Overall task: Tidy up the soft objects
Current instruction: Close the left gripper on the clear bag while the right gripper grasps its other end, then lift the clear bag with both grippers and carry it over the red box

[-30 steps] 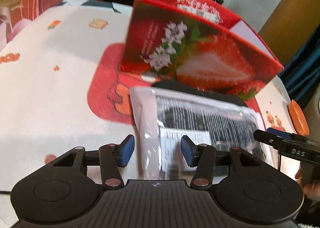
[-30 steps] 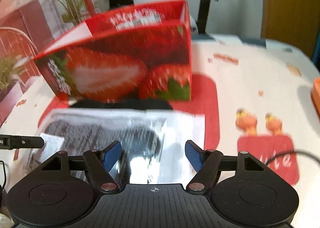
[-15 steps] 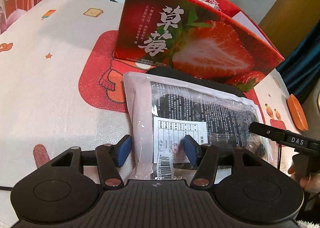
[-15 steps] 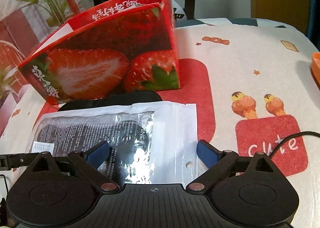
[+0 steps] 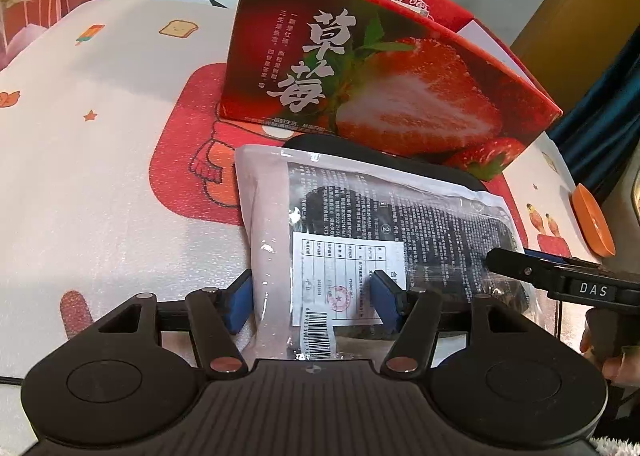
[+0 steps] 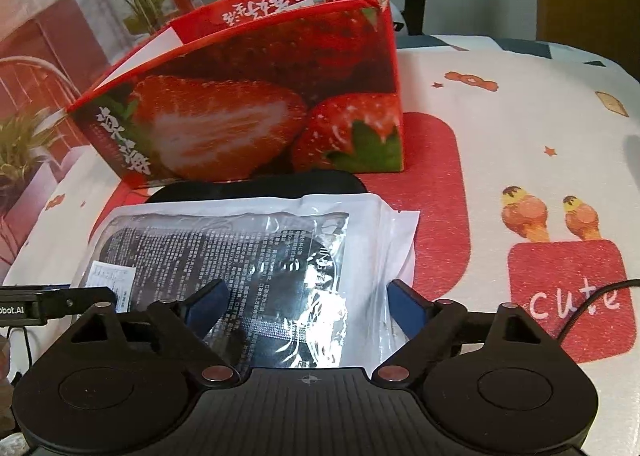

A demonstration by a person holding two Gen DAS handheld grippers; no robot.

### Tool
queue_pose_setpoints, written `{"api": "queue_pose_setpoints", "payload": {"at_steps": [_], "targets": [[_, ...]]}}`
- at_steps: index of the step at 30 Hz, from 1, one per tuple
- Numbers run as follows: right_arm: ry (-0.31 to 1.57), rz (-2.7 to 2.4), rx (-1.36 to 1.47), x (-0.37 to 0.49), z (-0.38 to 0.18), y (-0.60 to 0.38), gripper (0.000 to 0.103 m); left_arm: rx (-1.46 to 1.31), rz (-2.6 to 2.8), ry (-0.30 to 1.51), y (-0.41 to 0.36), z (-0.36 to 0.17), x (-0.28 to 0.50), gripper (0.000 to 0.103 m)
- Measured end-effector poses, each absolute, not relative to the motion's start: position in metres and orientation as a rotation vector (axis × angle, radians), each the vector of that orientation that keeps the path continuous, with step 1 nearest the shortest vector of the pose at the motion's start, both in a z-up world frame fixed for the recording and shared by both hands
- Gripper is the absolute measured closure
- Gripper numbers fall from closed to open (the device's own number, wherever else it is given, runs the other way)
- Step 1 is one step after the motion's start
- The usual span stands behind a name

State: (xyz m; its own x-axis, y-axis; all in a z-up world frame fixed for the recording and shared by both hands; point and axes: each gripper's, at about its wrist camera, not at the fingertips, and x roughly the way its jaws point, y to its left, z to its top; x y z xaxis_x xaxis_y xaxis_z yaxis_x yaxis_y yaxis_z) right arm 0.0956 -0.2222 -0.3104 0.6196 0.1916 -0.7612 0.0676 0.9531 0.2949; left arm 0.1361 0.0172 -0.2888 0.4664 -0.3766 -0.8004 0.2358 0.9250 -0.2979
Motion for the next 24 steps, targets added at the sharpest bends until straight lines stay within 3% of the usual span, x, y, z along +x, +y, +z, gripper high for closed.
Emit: {"api": "queue_pose_setpoints", "payload": {"at_steps": [6, 24], "targets": [[0.903, 0.099, 0.289, 0.096, -0.304, -0.216, 0.031, -0.155, -0.381, 1.018, 0.017, -0.289, 0.136, 0.040], [0.826, 0.147, 0.156, 0.088, -0.258, -0.212, 0.035, -0.168, -0.466, 0.963, 0.021, -0.269, 0.138, 0.041]]}}
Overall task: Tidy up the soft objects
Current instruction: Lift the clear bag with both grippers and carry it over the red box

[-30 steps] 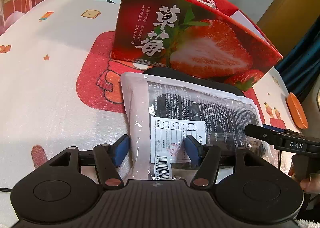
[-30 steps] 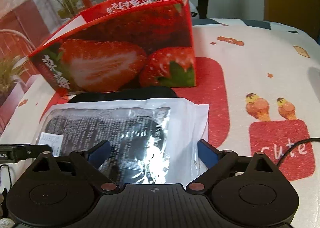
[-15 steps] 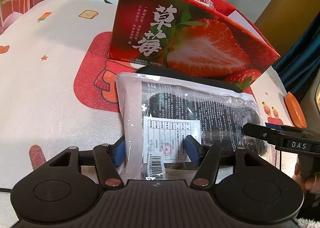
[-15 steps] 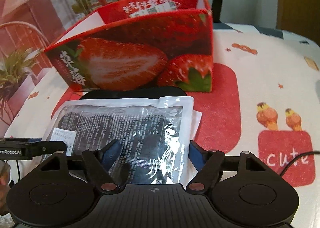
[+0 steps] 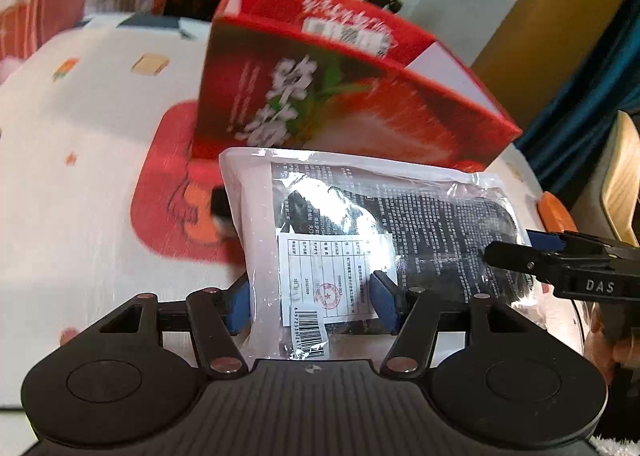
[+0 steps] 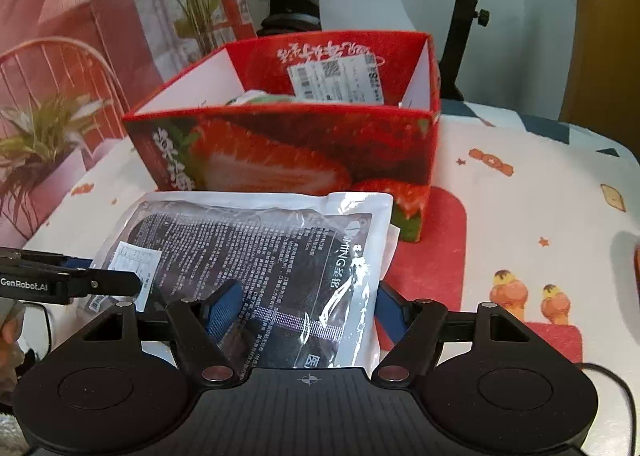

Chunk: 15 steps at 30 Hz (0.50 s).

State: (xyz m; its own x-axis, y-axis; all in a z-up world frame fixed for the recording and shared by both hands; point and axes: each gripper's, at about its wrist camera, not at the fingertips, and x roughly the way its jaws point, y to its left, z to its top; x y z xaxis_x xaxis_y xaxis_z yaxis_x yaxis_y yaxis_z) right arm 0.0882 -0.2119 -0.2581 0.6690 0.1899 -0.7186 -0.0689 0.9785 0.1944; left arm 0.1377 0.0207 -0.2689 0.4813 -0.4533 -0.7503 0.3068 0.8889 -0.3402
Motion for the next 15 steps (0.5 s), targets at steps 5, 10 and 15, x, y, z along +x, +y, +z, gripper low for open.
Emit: {"api": "queue_pose_setpoints", "payload": {"at_steps": [5, 10, 15], "targets": [[0.791, 0.173, 0.116, 0.094, -0.249, -0.212, 0.039, -0.134, -0.509, 0.910, 0.018, -0.254, 0.141, 0.041], [0.792, 0.213, 0.035, 0.102, -0.243, -0.208, 0.039, -0.100, -0.544, 0.900, 0.022, -0.247, 0.144, 0.041], [0.789, 0.249, -0.028, 0.107, -0.247, -0.205, 0.047, -0.054, -0.590, 0.946, 0.023, -0.249, 0.149, 0.041]]}}
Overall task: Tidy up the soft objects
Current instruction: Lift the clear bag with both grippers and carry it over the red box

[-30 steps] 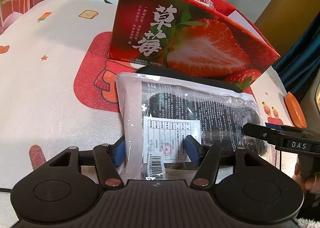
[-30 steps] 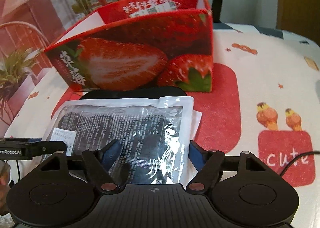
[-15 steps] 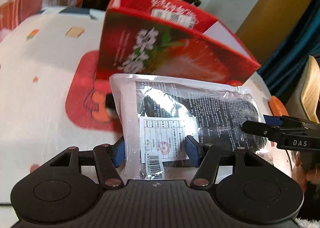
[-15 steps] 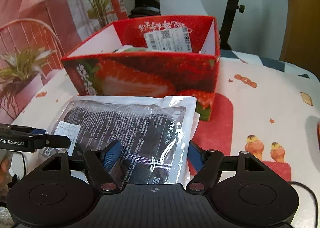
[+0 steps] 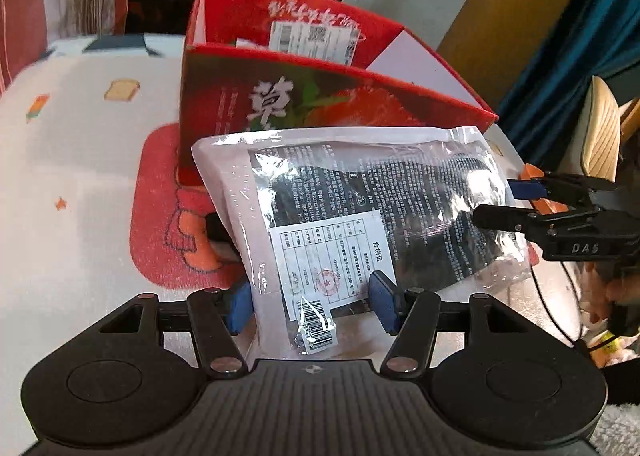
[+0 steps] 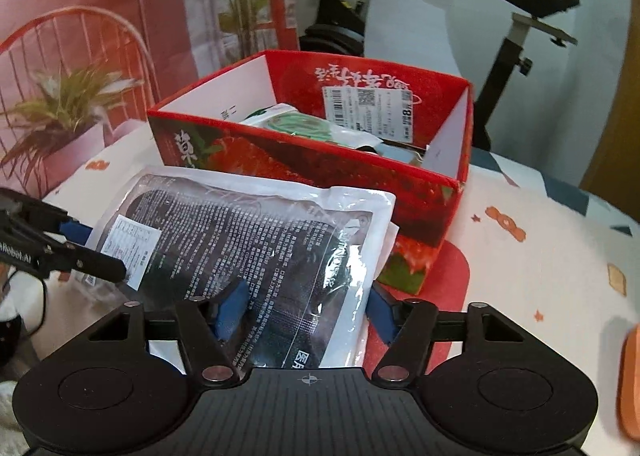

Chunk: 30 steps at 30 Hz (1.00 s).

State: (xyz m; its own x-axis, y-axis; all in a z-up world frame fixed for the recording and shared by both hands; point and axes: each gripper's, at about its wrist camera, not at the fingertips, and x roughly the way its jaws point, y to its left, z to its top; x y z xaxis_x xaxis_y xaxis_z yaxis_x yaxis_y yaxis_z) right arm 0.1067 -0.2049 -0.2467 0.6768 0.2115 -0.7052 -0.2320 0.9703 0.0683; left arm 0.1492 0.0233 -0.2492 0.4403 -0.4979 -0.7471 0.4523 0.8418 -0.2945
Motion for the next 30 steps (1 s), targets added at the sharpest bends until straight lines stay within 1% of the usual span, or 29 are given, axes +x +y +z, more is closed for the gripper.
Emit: {"api": "queue_pose_setpoints", "payload": {"at_steps": [2, 3, 5, 9, 11, 12, 15, 16, 17, 19, 22, 23, 24, 26, 27, 29, 30], "targets": [[0.786, 0.257, -0.051, 0.108, -0.250, -0.205, 0.055, -0.083, -0.597, 0.974, 0.028, -0.253, 0.153, 0.041], [0.783, 0.261, -0.063, 0.108, -0.253, -0.205, 0.056, -0.101, -0.597, 0.984, 0.030, -0.255, 0.155, 0.041], [0.780, 0.262, -0.081, 0.107, -0.257, -0.205, 0.064, -0.138, -0.596, 1.002, 0.034, -0.258, 0.160, 0.041], [0.774, 0.255, -0.120, 0.105, -0.265, -0.204, 0.073, -0.178, -0.597, 1.024, 0.038, -0.262, 0.163, 0.041], [0.767, 0.231, -0.146, 0.105, -0.268, -0.204, 0.087, -0.179, -0.597, 1.029, 0.038, -0.264, 0.164, 0.041], [0.767, 0.219, -0.157, 0.105, -0.270, -0.205, 0.089, -0.177, -0.595, 1.031, 0.038, -0.264, 0.164, 0.041], [0.782, 0.233, -0.128, 0.107, -0.276, -0.211, 0.089, -0.187, -0.603, 1.038, 0.042, -0.267, 0.169, 0.041], [0.786, 0.237, -0.128, 0.107, -0.278, -0.211, 0.097, -0.202, -0.604, 1.044, 0.045, -0.268, 0.171, 0.041], [0.790, 0.239, -0.133, 0.107, -0.280, -0.210, 0.100, -0.214, -0.599, 1.054, 0.048, -0.270, 0.173, 0.041], [0.802, 0.242, -0.124, 0.108, -0.284, -0.209, 0.099, -0.210, -0.579, 1.061, 0.052, -0.273, 0.177, 0.041], [0.842, 0.230, -0.054, 0.115, -0.288, -0.215, 0.095, -0.211, -0.567, 1.069, 0.056, -0.275, 0.181, 0.041], [0.850, 0.219, -0.021, 0.117, -0.288, -0.218, 0.090, -0.205, -0.568, 1.070, 0.055, -0.274, 0.181, 0.041], [0.856, 0.203, 0.017, 0.119, -0.288, -0.223, 0.087, -0.193, -0.566, 1.069, 0.055, -0.274, 0.182, 0.041], [0.875, 0.182, 0.100, 0.122, -0.287, -0.232, 0.071, -0.170, -0.560, 1.062, 0.055, -0.271, 0.184, 0.041], [0.885, 0.176, 0.151, 0.123, -0.287, -0.238, 0.067, -0.166, -0.557, 1.057, 0.056, -0.270, 0.186, 0.042], [0.902, 0.174, 0.221, 0.126, -0.290, -0.246, 0.053, -0.163, -0.549, 1.049, 0.059, -0.269, 0.190, 0.048], [0.922, 0.173, 0.247, 0.128, -0.293, -0.248, 0.049, -0.159, -0.547, 1.046, 0.059, -0.268, 0.191, 0.051]]}}
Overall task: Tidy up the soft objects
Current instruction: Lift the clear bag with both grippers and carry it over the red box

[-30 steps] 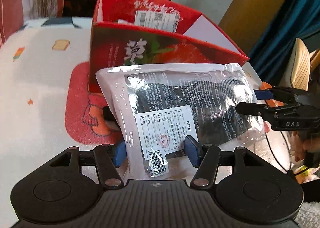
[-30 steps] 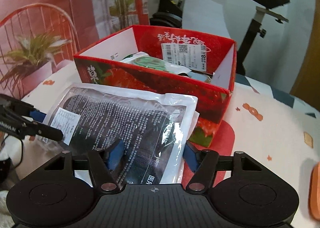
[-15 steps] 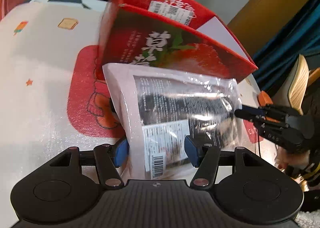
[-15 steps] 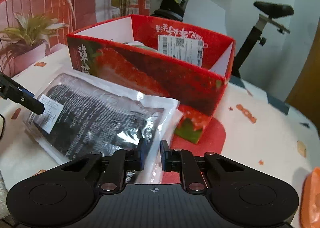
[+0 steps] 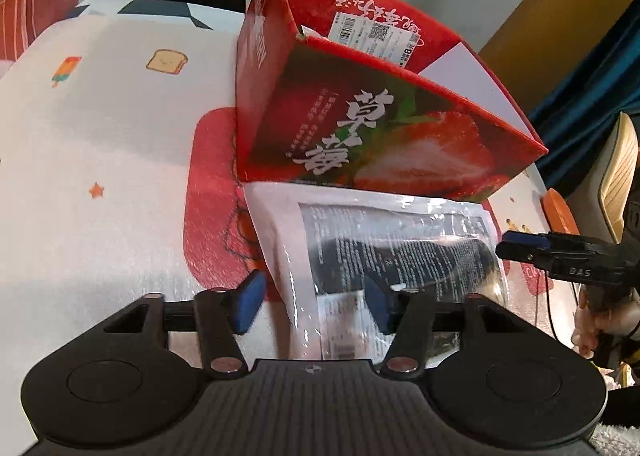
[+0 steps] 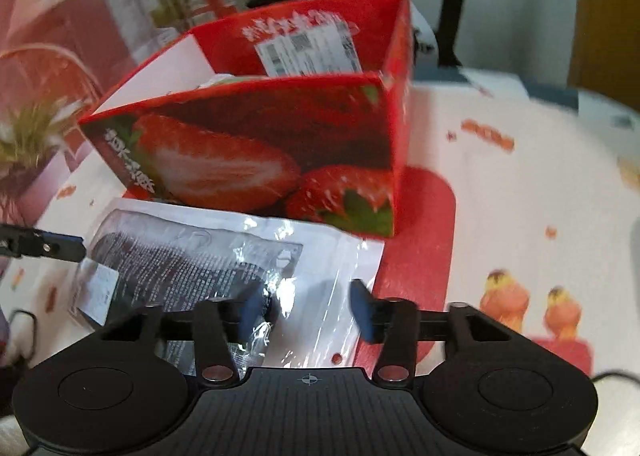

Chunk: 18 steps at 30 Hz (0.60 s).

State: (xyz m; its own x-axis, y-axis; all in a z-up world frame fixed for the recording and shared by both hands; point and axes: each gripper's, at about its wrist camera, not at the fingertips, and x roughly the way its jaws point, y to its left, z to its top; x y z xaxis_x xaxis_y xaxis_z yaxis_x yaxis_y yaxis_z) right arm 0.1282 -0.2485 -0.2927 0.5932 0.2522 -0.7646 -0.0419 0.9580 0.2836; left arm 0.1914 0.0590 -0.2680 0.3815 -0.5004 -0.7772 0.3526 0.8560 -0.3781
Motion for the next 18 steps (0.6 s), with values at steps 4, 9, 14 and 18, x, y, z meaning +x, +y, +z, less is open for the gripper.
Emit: {"api": "queue_pose_setpoints", "payload": {"at_steps": [4, 9, 14, 18], "targets": [[0.971, 0.177, 0.321, 0.136, -0.308, -0.252, 0.047, -0.115, -0.549, 1.064, 0.051, -0.270, 0.201, 0.052], [0.985, 0.212, 0.381, 0.145, -0.306, -0.248, 0.047, -0.062, -0.567, 1.103, 0.034, -0.279, 0.211, 0.051], [0.965, 0.246, 0.219, 0.144, -0.291, -0.226, 0.054, -0.047, -0.595, 1.105, 0.026, -0.275, 0.216, 0.051], [0.860, 0.273, 0.056, 0.133, -0.269, -0.211, 0.068, -0.034, -0.606, 1.089, 0.021, -0.270, 0.211, 0.051]]}}
